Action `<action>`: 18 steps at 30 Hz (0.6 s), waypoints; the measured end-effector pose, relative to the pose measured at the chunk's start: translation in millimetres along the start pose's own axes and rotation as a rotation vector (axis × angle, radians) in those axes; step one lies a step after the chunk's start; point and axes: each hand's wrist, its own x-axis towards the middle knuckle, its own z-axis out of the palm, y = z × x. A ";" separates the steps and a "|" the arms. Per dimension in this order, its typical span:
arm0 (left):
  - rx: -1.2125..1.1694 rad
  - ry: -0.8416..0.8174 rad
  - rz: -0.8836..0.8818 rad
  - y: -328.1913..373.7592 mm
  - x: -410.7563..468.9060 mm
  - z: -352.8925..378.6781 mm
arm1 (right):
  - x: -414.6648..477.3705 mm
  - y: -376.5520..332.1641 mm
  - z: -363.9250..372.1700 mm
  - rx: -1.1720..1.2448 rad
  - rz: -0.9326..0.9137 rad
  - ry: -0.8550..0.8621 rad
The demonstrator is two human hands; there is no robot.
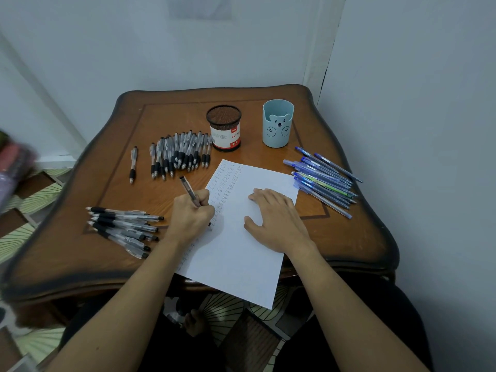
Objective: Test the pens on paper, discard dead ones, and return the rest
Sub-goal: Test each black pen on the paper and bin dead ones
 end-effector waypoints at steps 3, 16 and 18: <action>0.011 0.007 0.000 0.3 -0.4 0.9 | 0.0 0.2 0.5 0.001 -0.001 -0.003; -0.263 -0.076 -0.255 10.7 21.1 -11.6 | 0.5 0.2 1.1 -0.008 0.004 -0.007; -0.240 -0.057 -0.248 10.4 23.4 -15.0 | -0.1 0.1 1.5 -0.011 0.001 -0.005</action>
